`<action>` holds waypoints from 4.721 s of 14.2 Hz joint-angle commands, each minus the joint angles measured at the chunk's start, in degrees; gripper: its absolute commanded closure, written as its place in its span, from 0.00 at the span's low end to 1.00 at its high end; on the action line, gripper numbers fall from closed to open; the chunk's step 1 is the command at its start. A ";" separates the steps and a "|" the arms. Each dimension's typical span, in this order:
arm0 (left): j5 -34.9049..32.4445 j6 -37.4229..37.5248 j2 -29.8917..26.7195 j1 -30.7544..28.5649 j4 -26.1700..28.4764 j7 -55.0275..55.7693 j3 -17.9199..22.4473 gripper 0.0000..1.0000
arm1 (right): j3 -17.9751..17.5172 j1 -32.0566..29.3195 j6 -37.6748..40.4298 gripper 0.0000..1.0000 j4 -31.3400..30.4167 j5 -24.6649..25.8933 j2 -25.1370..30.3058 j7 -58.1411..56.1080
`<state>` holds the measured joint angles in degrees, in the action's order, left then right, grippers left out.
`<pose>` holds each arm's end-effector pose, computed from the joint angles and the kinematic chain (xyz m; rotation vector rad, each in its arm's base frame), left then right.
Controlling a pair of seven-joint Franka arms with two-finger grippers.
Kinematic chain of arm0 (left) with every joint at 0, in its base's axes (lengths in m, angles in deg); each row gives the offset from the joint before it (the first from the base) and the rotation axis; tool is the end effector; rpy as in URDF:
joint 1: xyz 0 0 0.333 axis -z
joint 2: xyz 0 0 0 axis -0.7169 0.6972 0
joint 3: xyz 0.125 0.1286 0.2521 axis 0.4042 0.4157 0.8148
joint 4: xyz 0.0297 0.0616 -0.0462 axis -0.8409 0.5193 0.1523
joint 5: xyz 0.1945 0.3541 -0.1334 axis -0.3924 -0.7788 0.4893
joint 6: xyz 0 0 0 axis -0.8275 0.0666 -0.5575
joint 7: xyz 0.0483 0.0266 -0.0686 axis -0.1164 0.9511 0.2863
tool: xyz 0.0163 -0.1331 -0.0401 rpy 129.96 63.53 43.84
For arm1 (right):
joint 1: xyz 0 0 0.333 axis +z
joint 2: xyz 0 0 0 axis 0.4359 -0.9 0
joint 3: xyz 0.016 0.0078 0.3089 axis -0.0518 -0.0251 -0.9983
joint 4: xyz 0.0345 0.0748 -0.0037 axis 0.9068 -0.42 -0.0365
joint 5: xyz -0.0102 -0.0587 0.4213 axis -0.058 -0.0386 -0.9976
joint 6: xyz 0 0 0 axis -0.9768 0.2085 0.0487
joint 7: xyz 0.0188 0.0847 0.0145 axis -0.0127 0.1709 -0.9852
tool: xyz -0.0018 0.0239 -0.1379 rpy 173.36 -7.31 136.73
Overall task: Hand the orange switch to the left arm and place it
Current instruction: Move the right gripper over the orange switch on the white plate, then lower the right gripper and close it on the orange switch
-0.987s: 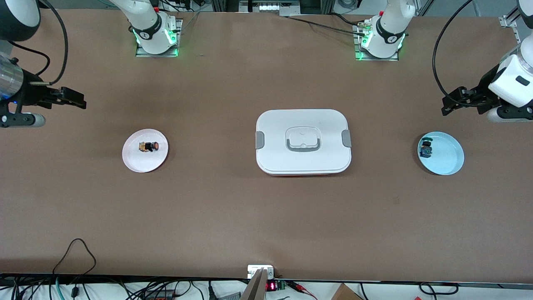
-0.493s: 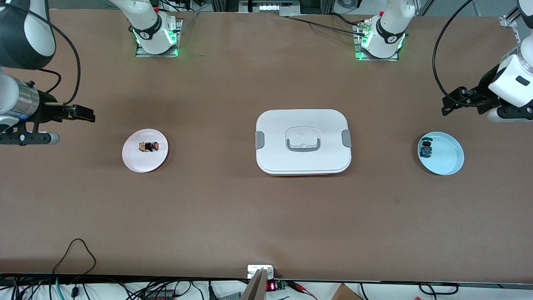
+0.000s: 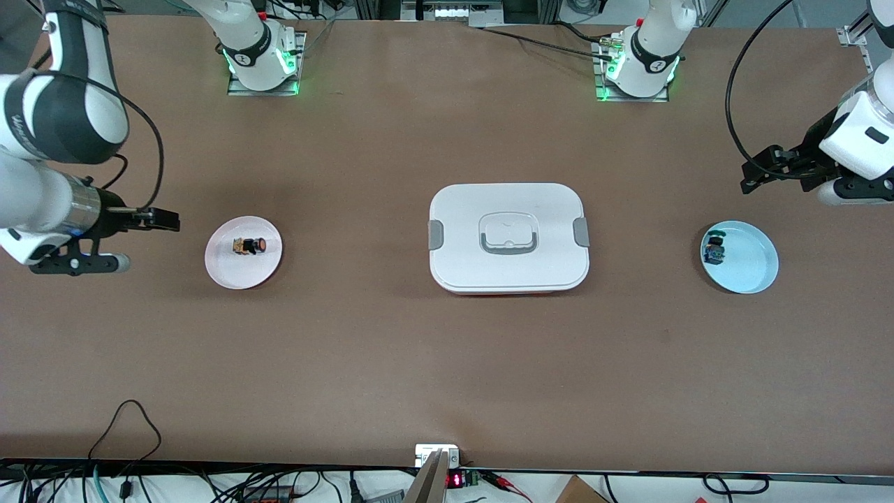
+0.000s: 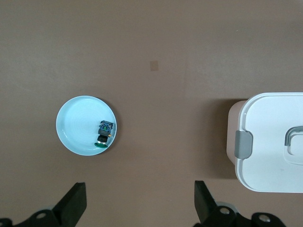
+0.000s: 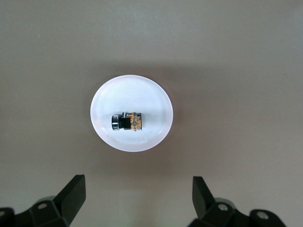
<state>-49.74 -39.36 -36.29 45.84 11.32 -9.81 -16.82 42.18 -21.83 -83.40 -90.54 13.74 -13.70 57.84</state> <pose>0.5891 -0.0169 0.5445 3.1399 0.0891 -0.0005 0.6464 0.0136 0.3958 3.0910 0.0582 -0.3424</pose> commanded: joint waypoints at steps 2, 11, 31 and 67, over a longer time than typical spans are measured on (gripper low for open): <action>-0.49 1.26 0.41 -0.21 -1.42 -1.19 -0.25 0.00 | -0.02 1.88 -5.33 0.00 -2.36 0.40 -2.78 0.30; -0.49 1.26 0.41 -0.21 -1.42 -1.19 -0.25 0.00 | -0.11 1.97 -28.08 0.00 -19.41 -0.48 -3.92 -0.31; -0.49 1.26 0.41 -0.21 -1.42 -1.27 -0.25 0.00 | -1.78 2.14 -36.73 0.00 -26.11 -0.66 -9.46 -2.69; -0.49 1.26 0.41 -0.21 -1.42 -1.27 -0.25 0.00 | -4.24 2.23 -20.91 0.97 -10.56 -0.83 -3.14 -6.21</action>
<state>-49.74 -39.36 -36.28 45.84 11.30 -9.81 -16.83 38.93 -19.71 -106.35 -102.18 13.68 -19.15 52.85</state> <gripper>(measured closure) 0.000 0.278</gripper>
